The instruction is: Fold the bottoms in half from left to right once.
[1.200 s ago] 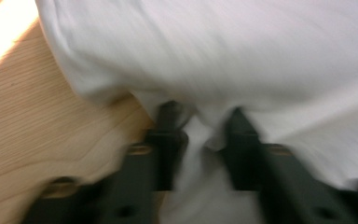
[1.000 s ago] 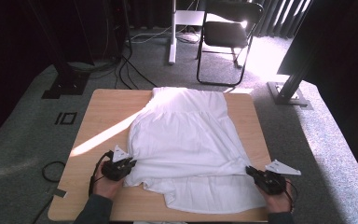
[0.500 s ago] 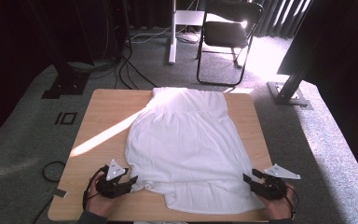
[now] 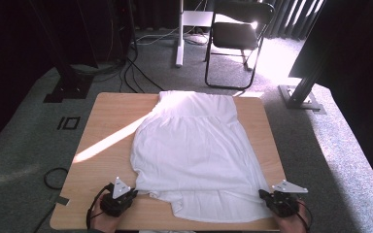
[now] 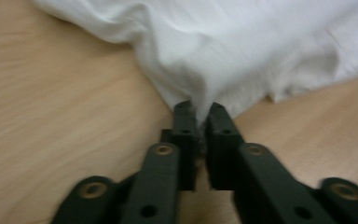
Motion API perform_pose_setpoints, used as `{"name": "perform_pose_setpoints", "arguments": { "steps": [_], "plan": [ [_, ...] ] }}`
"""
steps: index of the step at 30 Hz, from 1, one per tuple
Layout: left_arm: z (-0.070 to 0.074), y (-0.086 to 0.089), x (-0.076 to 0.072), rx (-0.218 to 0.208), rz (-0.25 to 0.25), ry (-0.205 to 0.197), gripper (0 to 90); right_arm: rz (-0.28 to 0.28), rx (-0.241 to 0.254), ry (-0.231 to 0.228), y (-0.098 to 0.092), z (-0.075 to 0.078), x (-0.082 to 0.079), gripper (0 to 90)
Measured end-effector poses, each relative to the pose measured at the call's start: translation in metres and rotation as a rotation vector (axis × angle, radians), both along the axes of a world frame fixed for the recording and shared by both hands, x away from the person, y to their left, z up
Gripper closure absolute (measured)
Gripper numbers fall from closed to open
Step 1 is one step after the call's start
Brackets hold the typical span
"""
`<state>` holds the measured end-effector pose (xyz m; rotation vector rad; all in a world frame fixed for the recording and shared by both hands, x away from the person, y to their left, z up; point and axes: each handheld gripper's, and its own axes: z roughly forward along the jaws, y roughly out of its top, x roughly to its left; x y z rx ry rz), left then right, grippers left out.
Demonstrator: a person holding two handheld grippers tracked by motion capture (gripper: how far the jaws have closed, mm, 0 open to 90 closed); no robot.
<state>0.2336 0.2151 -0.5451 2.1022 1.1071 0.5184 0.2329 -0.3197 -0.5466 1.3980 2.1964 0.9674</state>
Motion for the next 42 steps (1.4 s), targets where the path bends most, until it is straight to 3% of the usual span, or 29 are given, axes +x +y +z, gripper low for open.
{"name": "perform_pose_setpoints", "arguments": {
  "steps": [3, 4, 6, 7, 9, 12, 18, 20, 21, 23, 26, 28, 30, 32, 35, 39, 42],
  "plan": [
    [0.01, 0.007, -0.008, -0.052, -0.002, -0.052, 88.2, -0.024, 0.063, -0.052, -0.017, 0.017, -0.011, 89.7],
    [0.015, 0.009, -0.013, -0.09, -0.031, -0.073, 88.2, -0.022, 0.076, -0.059, -0.02, 0.02, -0.013, 89.7],
    [0.023, 0.012, -0.022, -0.153, -0.089, -0.108, 87.6, -0.026, 0.066, -0.08, -0.025, 0.029, -0.02, 89.8],
    [0.025, 0.013, -0.024, -0.161, -0.092, -0.109, 85.5, -0.02, 0.058, -0.093, -0.027, 0.034, -0.023, 89.8],
    [0.029, 0.016, -0.027, -0.155, -0.078, -0.119, 71.5, -0.025, 0.044, -0.098, -0.03, 0.039, -0.027, 89.8],
    [0.028, 0.019, -0.024, -0.132, -0.03, -0.118, 60.9, -0.052, -0.018, -0.073, -0.033, 0.036, -0.027, 89.9],
    [0.024, 0.017, -0.004, -0.105, 0.003, -0.098, 50.5, -0.077, -0.032, 0.03, -0.037, 0.007, -0.014, 88.2],
    [0.025, 0.016, 0.008, -0.084, 0.027, -0.087, 48.6, -0.062, -0.012, 0.059, -0.036, 0.004, -0.01, 70.2],
    [0.025, 0.015, 0.014, -0.082, 0.029, -0.078, 45.2, -0.07, -0.012, 0.051, -0.035, 0.005, -0.008, 60.3],
    [0.028, 0.014, 0.034, -0.07, 0.05, -0.087, 45.0, -0.085, 0.003, 0.012, -0.034, 0.011, -0.001, 54.3],
    [0.03, 0.01, 0.067, -0.064, 0.075, -0.063, 40.5, -0.081, 0.065, -0.044, -0.033, 0.022, 0.019, 51.2],
    [0.03, 0.007, 0.09, -0.082, 0.092, -0.047, 38.6, -0.087, 0.07, -0.059, -0.029, 0.025, 0.037, 51.1],
    [0.028, 0.004, 0.111, -0.093, 0.113, -0.029, 37.4, -0.073, 0.102, -0.086, -0.023, 0.028, 0.061, 51.7],
    [0.026, 0.002, 0.129, -0.092, 0.139, -0.008, 35.3, -0.061, 0.136, -0.084, -0.016, 0.028, 0.089, 52.1],
    [0.023, 0.001, 0.147, -0.103, 0.151, 0.01, 34.2, -0.043, 0.152, -0.064, -0.002, 0.026, 0.136, 51.6],
    [0.019, 0.003, 0.164, -0.112, 0.169, 0.029, 33.1, -0.031, 0.218, -0.043, 0.009, 0.023, 0.174, 48.6],
    [0.019, 0.008, 0.177, -0.138, 0.194, 0.033, 32.8, -0.036, 0.233, -0.038, 0.017, 0.022, 0.195, 46.5]
  ]
}}
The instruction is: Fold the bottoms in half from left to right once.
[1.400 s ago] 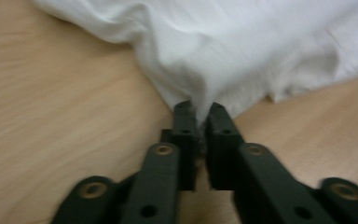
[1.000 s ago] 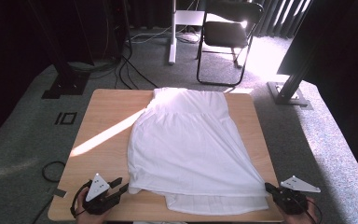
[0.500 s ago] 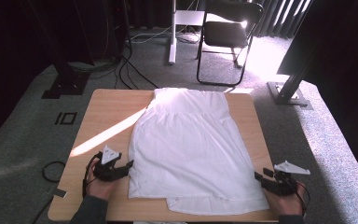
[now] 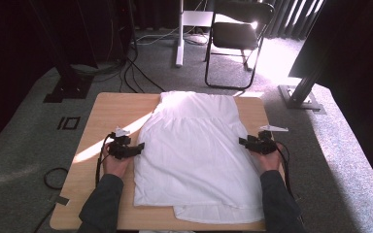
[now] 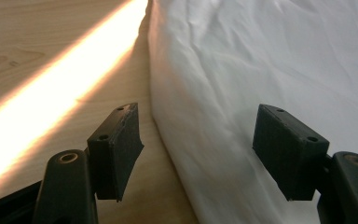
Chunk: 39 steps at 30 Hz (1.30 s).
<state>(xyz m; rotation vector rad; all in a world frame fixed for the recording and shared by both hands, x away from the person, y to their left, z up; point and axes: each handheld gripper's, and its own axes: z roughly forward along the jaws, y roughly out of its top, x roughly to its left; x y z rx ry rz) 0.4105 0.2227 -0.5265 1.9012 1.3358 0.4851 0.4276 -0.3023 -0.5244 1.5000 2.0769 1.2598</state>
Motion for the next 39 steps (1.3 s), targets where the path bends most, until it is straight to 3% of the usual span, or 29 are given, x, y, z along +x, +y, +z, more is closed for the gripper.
{"name": "perform_pose_setpoints", "arguments": {
  "steps": [2, 8, 10, 11, 12, 14, 15, 16, 17, 19, 21, 22, 24, 25, 28, 31, 32, 36, 38, 39],
  "plan": [
    [-0.001, 0.0, 0.008, -0.022, 0.001, 0.016, 31.9, 0.004, -0.009, -0.002, 0.007, 0.0, 0.009, 45.8],
    [-0.017, -0.014, 0.028, -0.018, -0.012, 0.094, 33.7, 0.05, -0.087, -0.005, 0.036, -0.006, 0.033, 44.7],
    [-0.019, -0.017, 0.028, -0.022, -0.014, 0.084, 36.8, 0.049, -0.109, 0.013, 0.043, -0.009, 0.039, 45.2],
    [-0.018, -0.018, 0.028, -0.034, -0.03, 0.094, 47.4, 0.052, -0.125, 0.022, 0.047, -0.011, 0.043, 48.8],
    [-0.018, -0.019, 0.027, -0.032, -0.04, 0.099, 65.7, 0.057, -0.132, 0.035, 0.049, -0.012, 0.046, 58.2],
    [-0.013, -0.02, 0.023, -0.043, -0.052, 0.085, 83.8, 0.086, -0.135, 0.064, 0.051, -0.013, 0.049, 83.3],
    [-0.009, -0.02, 0.02, -0.058, -0.056, 0.067, 85.7, 0.08, -0.155, 0.057, 0.052, -0.01, 0.048, 88.2],
    [0.003, -0.021, 0.011, -0.083, -0.08, 0.018, 86.2, 0.077, -0.159, 0.046, 0.052, -0.007, 0.046, 88.6],
    [0.01, -0.021, 0.007, -0.09, -0.092, -0.008, 86.4, 0.08, -0.15, 0.003, 0.051, 0.002, 0.04, 88.7],
    [0.026, -0.025, -0.005, -0.083, -0.121, -0.058, 86.4, 0.063, -0.178, -0.055, 0.05, 0.015, 0.032, 88.7],
    [0.035, -0.028, -0.013, -0.08, -0.138, -0.093, 85.6, 0.021, -0.199, -0.121, 0.044, 0.029, 0.023, 88.8],
    [0.038, -0.031, -0.016, -0.083, -0.147, -0.106, 83.1, -0.009, -0.212, -0.14, 0.041, 0.033, 0.02, 88.7],
    [0.036, -0.036, -0.015, -0.063, -0.149, -0.094, 68.2, -0.085, -0.272, -0.169, 0.033, 0.037, 0.017, 88.8],
    [0.034, -0.038, -0.014, -0.058, -0.149, -0.083, 61.3, -0.115, -0.306, -0.14, 0.029, 0.032, 0.021, 88.6],
    [0.023, -0.047, -0.001, -0.032, -0.125, -0.054, 46.7, -0.132, -0.374, -0.055, 0.021, 0.009, 0.032, 88.2],
    [0.014, -0.056, 0.016, -0.027, -0.119, -0.019, 33.3, -0.151, -0.391, 0.013, 0.016, -0.013, 0.04, 88.2],
    [0.01, -0.061, 0.023, -0.004, -0.104, -0.013, 31.0, -0.152, -0.392, 0.021, 0.016, -0.016, 0.041, 88.1],
    [-0.006, -0.072, 0.044, 0.04, -0.064, 0.048, 29.5, -0.151, -0.391, 0.036, 0.017, -0.022, 0.044, 88.0],
    [-0.014, -0.075, 0.048, 0.05, -0.058, 0.071, 35.9, -0.149, -0.379, 0.044, 0.015, -0.023, 0.044, 87.9],
    [-0.017, -0.075, 0.048, 0.051, -0.068, 0.076, 44.8, -0.15, -0.372, 0.044, 0.015, -0.023, 0.044, 87.8]
  ]
}}
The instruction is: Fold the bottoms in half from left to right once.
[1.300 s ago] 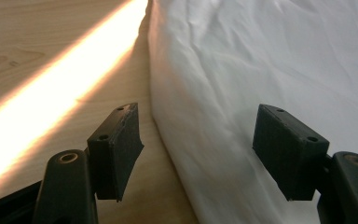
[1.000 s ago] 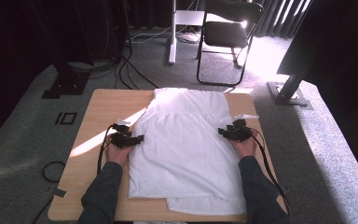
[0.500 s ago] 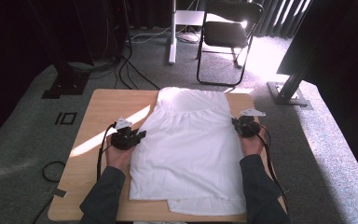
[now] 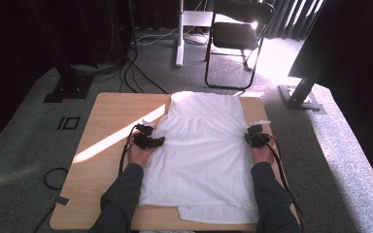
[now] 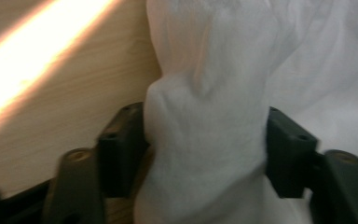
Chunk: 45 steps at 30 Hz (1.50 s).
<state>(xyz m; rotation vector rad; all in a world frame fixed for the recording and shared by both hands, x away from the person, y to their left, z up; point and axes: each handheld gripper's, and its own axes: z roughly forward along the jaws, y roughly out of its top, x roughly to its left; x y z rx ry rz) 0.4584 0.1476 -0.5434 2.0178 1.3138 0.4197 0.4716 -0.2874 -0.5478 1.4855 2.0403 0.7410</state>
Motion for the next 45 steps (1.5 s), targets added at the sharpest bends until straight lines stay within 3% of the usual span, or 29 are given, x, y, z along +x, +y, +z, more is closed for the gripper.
{"name": "perform_pose_setpoints", "arguments": {
  "steps": [4, 6, 12, 15, 19, 24, 28, 31, 34, 36, 37, 38, 40, 42, 45],
  "plan": [
    [-0.001, -0.004, -0.008, 0.023, -0.061, -0.029, 79.2, 0.003, 0.014, -0.008, -0.001, -0.001, -0.002, 87.9],
    [-0.001, -0.003, -0.011, 0.031, -0.065, -0.037, 84.2, 0.001, 0.028, -0.009, -0.002, -0.002, -0.002, 87.8],
    [0.0, 0.019, -0.031, 0.011, -0.054, -0.059, 86.0, 0.03, 0.06, -0.011, 0.003, -0.003, -0.013, 87.7],
    [0.005, 0.036, -0.052, 0.042, -0.052, -0.069, 86.1, 0.061, 0.068, -0.009, 0.014, -0.003, -0.025, 87.7],
    [0.012, 0.057, -0.087, 0.08, -0.042, -0.081, 86.0, 0.118, 0.079, -0.004, 0.033, -0.004, -0.05, 87.6],
    [0.013, 0.075, -0.137, 0.086, -0.041, -0.086, 85.8, 0.189, 0.079, 0.013, 0.053, -0.003, -0.092, 87.7],
    [0.001, 0.083, -0.178, 0.043, -0.034, -0.064, 85.3, 0.212, 0.077, 0.016, 0.056, -0.004, -0.125, 87.7],
    [-0.006, 0.088, -0.202, -0.029, -0.029, -0.019, 85.2, 0.217, 0.077, 0.017, 0.053, -0.005, -0.148, 87.7],
    [-0.006, 0.085, -0.217, -0.005, -0.049, -0.023, 85.3, 0.215, 0.072, 0.026, 0.049, -0.005, -0.171, 87.8],
    [-0.004, 0.082, -0.221, 0.002, -0.078, -0.06, 82.7, 0.212, 0.07, 0.04, 0.048, -0.003, -0.177, 87.4],
    [-0.003, 0.081, -0.221, 0.004, -0.081, -0.089, 77.3, 0.215, 0.071, 0.038, 0.047, -0.002, -0.178, 84.7],
    [-0.002, 0.081, -0.22, 0.002, -0.071, -0.096, 64.5, 0.233, 0.081, 0.025, 0.046, -0.001, -0.177, 74.8],
    [0.002, 0.083, -0.216, -0.01, -0.064, -0.108, 54.9, 0.219, 0.1, 0.002, 0.044, 0.004, -0.173, 60.8],
    [0.009, 0.085, -0.212, -0.014, -0.042, -0.151, 45.2, 0.227, 0.132, -0.035, 0.043, 0.013, -0.166, 52.7],
    [0.026, 0.087, -0.203, -0.015, -0.032, -0.214, 39.9, 0.251, 0.137, -0.08, 0.048, 0.028, -0.151, 46.8]
  ]
}}
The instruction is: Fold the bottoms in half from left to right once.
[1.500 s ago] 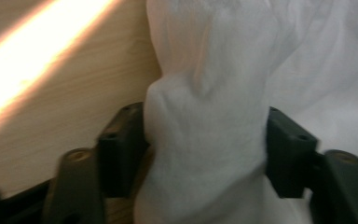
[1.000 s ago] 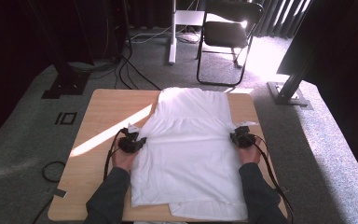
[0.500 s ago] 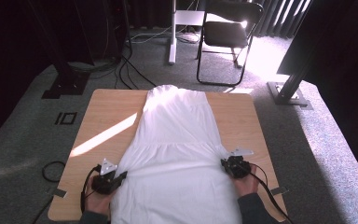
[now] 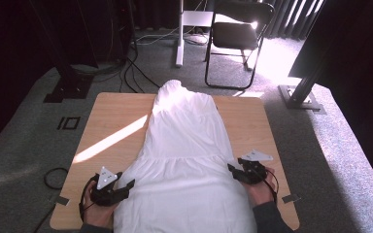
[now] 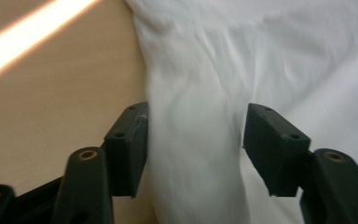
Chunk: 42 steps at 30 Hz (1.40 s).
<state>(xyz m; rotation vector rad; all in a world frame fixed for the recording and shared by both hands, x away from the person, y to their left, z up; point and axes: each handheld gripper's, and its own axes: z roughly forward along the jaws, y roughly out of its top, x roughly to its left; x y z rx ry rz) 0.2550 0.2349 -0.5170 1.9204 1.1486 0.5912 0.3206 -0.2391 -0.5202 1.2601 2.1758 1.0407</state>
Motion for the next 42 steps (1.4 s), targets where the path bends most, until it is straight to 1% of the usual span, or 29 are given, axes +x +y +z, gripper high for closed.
{"name": "perform_pose_setpoints", "arguments": {
  "steps": [2, 4, 5, 7, 10, 12, 13, 14, 15, 16, 17, 18, 19, 20, 22, 23, 24, 26, 27, 28, 31, 33, 34, 35, 36, 37, 38, 40, 42],
  "plan": [
    [0.011, -0.001, 0.008, 0.013, -0.009, -0.03, 37.1, 0.025, 0.005, -0.018, 0.008, 0.008, 0.015, 46.1],
    [0.019, -0.004, 0.022, 0.045, -0.015, -0.048, 35.3, 0.05, -0.01, -0.012, 0.018, 0.01, 0.035, 46.1],
    [0.021, -0.005, 0.028, 0.055, -0.014, -0.054, 35.3, 0.048, -0.005, 0.017, 0.025, 0.008, 0.048, 46.3],
    [0.023, -0.008, 0.046, 0.049, -0.013, -0.045, 35.3, 0.061, 0.022, 0.075, 0.033, 0.0, 0.069, 46.2],
    [0.023, -0.015, 0.077, 0.054, -0.002, -0.008, 35.3, 0.05, 0.019, 0.138, 0.042, -0.012, 0.089, 46.4],
    [0.021, -0.02, 0.091, 0.063, 0.002, 0.006, 35.9, 0.059, 0.021, 0.182, 0.046, -0.02, 0.098, 56.1],
    [0.02, -0.023, 0.096, 0.059, 0.0, 0.01, 35.9, 0.075, 0.016, 0.217, 0.048, -0.023, 0.1, 63.8],
    [0.019, -0.026, 0.102, 0.064, 0.003, 0.011, 36.0, 0.083, 0.009, 0.22, 0.05, -0.023, 0.1, 71.7],
    [0.018, -0.029, 0.104, 0.064, 0.0, 0.011, 36.0, 0.1, -0.022, 0.218, 0.052, -0.021, 0.099, 81.8],
    [0.017, -0.033, 0.108, 0.061, -0.01, 0.016, 36.0, 0.103, -0.047, 0.209, 0.053, -0.018, 0.097, 88.1],
    [0.017, -0.035, 0.109, 0.066, -0.014, 0.016, 36.0, 0.101, -0.079, 0.171, 0.053, -0.011, 0.093, 89.1],
    [0.016, -0.04, 0.11, 0.075, -0.019, 0.016, 36.0, 0.105, -0.089, 0.14, 0.052, -0.005, 0.09, 89.4],
    [0.015, -0.042, 0.11, 0.079, -0.025, 0.018, 36.0, 0.089, -0.099, 0.059, 0.049, 0.012, 0.081, 89.5],
    [0.014, -0.045, 0.111, 0.085, -0.032, 0.018, 36.0, 0.08, -0.093, 0.016, 0.045, 0.021, 0.077, 89.5],
    [0.011, -0.05, 0.114, 0.098, -0.038, 0.028, 36.0, 0.04, -0.033, -0.071, 0.032, 0.042, 0.067, 89.6],
    [0.01, -0.051, 0.115, 0.095, -0.039, 0.033, 36.0, 0.016, -0.039, -0.089, 0.026, 0.046, 0.065, 89.5],
    [0.008, -0.054, 0.117, 0.103, -0.04, 0.038, 36.0, 0.002, -0.054, -0.087, 0.023, 0.046, 0.066, 89.5],
    [0.008, -0.057, 0.122, 0.105, -0.037, 0.039, 36.0, -0.027, -0.082, -0.038, 0.014, 0.033, 0.073, 89.5],
    [0.009, -0.057, 0.124, 0.103, -0.033, 0.04, 36.0, -0.042, -0.114, -0.002, 0.01, 0.018, 0.08, 89.4],
    [0.011, -0.058, 0.128, 0.098, -0.026, 0.045, 36.0, -0.052, -0.122, 0.017, 0.008, 0.011, 0.082, 89.4],
    [0.015, -0.059, 0.14, 0.078, -0.006, 0.055, 36.0, -0.082, -0.117, 0.074, 0.002, -0.014, 0.09, 89.3],
    [0.014, -0.063, 0.151, 0.068, -0.005, 0.083, 35.9, -0.093, -0.117, 0.093, 0.003, -0.024, 0.093, 89.3],
    [0.011, -0.067, 0.158, 0.068, -0.009, 0.116, 35.6, -0.094, -0.119, 0.098, 0.003, -0.026, 0.093, 89.3],
    [0.008, -0.07, 0.162, 0.074, -0.008, 0.129, 35.0, -0.097, -0.12, 0.096, 0.004, -0.028, 0.093, 89.3],
    [0.002, -0.074, 0.168, 0.097, -0.003, 0.137, 35.0, -0.098, -0.118, 0.095, 0.004, -0.028, 0.093, 89.2],
    [-0.002, -0.076, 0.171, 0.105, 0.002, 0.147, 34.5, -0.098, -0.117, 0.098, 0.004, -0.027, 0.093, 89.2],
    [-0.008, -0.078, 0.176, 0.103, 0.004, 0.171, 34.5, -0.097, -0.116, 0.099, 0.004, -0.027, 0.094, 89.1],
    [-0.016, -0.081, 0.18, 0.099, 0.008, 0.189, 34.5, -0.099, -0.107, 0.101, 0.003, -0.028, 0.094, 89.1],
    [-0.023, -0.083, 0.181, 0.119, 0.009, 0.203, 35.0, -0.1, -0.101, 0.098, 0.002, -0.028, 0.094, 89.1]
  ]
}}
